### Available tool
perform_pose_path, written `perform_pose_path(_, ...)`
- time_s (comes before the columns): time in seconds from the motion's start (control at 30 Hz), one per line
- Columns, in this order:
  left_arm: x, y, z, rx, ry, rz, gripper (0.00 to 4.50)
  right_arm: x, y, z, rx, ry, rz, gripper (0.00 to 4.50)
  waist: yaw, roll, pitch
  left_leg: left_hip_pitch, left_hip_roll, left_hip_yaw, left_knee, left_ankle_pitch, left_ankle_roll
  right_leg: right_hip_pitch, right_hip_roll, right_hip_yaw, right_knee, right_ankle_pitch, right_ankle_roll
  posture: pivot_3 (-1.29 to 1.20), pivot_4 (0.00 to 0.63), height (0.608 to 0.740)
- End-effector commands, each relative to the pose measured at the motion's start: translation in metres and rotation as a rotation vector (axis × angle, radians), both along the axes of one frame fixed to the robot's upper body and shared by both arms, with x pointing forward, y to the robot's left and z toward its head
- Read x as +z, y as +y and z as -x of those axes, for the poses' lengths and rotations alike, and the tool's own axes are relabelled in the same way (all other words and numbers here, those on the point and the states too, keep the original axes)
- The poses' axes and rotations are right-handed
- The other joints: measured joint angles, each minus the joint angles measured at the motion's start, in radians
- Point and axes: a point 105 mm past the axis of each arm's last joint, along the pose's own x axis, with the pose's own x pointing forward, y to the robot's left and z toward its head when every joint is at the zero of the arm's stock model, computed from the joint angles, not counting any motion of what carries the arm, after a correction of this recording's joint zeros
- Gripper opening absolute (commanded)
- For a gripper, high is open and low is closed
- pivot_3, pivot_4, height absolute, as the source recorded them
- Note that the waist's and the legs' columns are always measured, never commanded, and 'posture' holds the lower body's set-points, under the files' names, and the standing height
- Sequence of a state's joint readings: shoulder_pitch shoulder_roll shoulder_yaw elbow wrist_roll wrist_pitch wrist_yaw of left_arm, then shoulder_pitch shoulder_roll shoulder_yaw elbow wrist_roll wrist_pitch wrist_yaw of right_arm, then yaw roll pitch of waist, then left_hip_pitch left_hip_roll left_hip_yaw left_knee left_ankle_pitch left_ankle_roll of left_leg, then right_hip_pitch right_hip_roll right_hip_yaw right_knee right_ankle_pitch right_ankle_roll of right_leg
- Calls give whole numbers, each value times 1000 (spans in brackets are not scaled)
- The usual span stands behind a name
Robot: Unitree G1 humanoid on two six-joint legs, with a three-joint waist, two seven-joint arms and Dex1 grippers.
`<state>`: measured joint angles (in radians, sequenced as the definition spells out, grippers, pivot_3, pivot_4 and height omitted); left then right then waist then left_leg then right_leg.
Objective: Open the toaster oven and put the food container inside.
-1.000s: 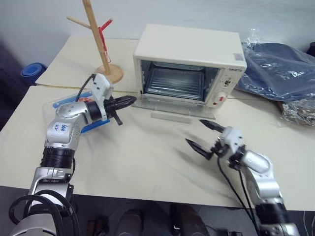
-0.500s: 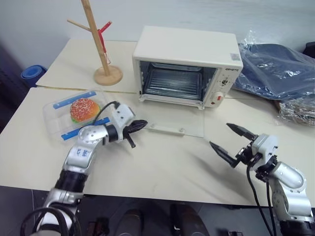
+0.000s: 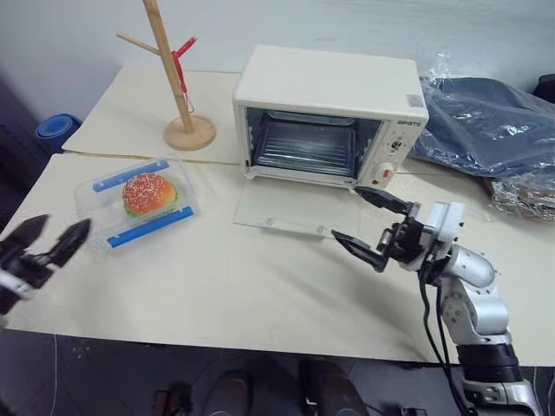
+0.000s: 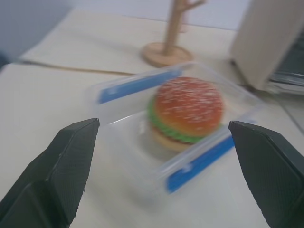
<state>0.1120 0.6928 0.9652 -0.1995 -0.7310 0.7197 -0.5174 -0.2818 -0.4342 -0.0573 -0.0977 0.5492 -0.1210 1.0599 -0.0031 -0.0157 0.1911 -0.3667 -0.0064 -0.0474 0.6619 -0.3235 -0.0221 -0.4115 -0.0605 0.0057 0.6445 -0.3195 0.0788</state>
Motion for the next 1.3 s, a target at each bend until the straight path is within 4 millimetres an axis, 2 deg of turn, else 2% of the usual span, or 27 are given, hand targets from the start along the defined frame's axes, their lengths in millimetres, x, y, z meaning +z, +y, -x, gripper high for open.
perform_pose_path(0.03, 4, 16, 1, 50, 61, 15, 4492, 9, 15, 15, 129, -38, 4, 4500, 4, 0, 0, 0, 0, 0, 0, 0, 0, 0, 0, 0, 0, 0, 0, 0, 150, 740)
perform_pose_path(0.13, -3, 17, -20, 35, 226, 57, 4492, 7, 22, 17, 152, -49, 9, 4500, 10, -1, -1, -1, 0, -1, 0, 0, 0, 0, -1, -1, -1, 0, 0, 0, 150, 740)
perform_pose_path(0.27, 4, 10, -41, -19, 278, 148, 4492, 6, 23, 16, 137, -54, 14, 4500, 1, -1, -1, -1, -1, -1, 0, -1, 0, 0, -1, -1, 0, 0, -1, 0, 150, 740)
perform_pose_path(0.43, -14, 12, -52, -7, 456, 111, 4492, 4, 22, 18, 107, -51, 18, 4500, -25, -1, -1, -2, 0, 0, -6, 2, -6, -4, 0, 0, 0, 0, -1, 0, 150, 740)
perform_pose_path(0.53, -21, 16, -55, -3, 520, -14, 3955, 0, 21, 19, 104, -21, 25, 4500, -31, -1, -1, -2, 0, 2, -10, 3, -7, -6, 1, 1, 1, 0, -1, 0, 150, 740)
perform_pose_path(0.7, -19, 10, -68, -11, 510, 38, 2491, -3, 16, 20, 65, -26, 44, 4500, -24, -2, -1, -2, 0, 2, -10, 4, -8, -8, 0, 1, 0, 0, -2, 0, 150, 740)
perform_pose_path(0.83, -9, 12, -77, 11, 460, 82, 1303, -3, 13, 17, 37, -29, 52, 4500, -25, -2, -1, -2, 0, 3, -9, 4, -6, -8, 0, 1, 3, 0, -2, 0, 150, 740)
perform_pose_path(0.93, 6, 11, -80, 4, 429, 63, 403, -4, 11, 16, 19, -33, 62, 4500, -25, -2, -1, -1, 0, 2, -9, 3, -6, -8, 0, 1, 5, 0, -2, 0, 150, 740)
perform_pose_path(0.97, 13, 8, -81, -12, 423, 39, 202, -5, 9, 15, 11, -33, 64, 4500, -25, -3, -1, -2, 0, 2, -9, 4, -6, -9, 0, 1, 5, 0, -2, 0, 150, 740)
perform_pose_path(1.03, 25, 0, -82, -45, 412, -10, 195, -6, 7, 14, -3, -32, 68, 4500, -25, -4, -2, -5, 0, 2, -8, 5, -9, -12, 0, 1, 9, 0, -2, 0, 150, 740)
perform_pose_path(1.1, 39, -17, -83, -106, 411, -64, 195, -7, 2, 12, -30, -26, 74, 4500, -24, -5, -2, -5, -1, 3, -8, 5, -9, -12, 0, 2, 10, 0, -2, 0, 150, 740)
perform_pose_path(1.17, 52, -43, -83, -193, 402, -86, 195, -10, -4, 11, -58, -19, 88, 4500, -21, -5, -2, -6, -1, 3, -8, 5, -9, -12, 0, 2, 10, 0, -2, 0, 150, 740)
perform_pose_path(1.3, 53, -87, -86, -303, 456, -112, 195, -15, -14, 11, -110, 0, 109, 4500, -14, -5, -2, -7, -1, 3, -6, 5, -8, -12, 0, 2, 10, 0, -1, 0, 150, 740)
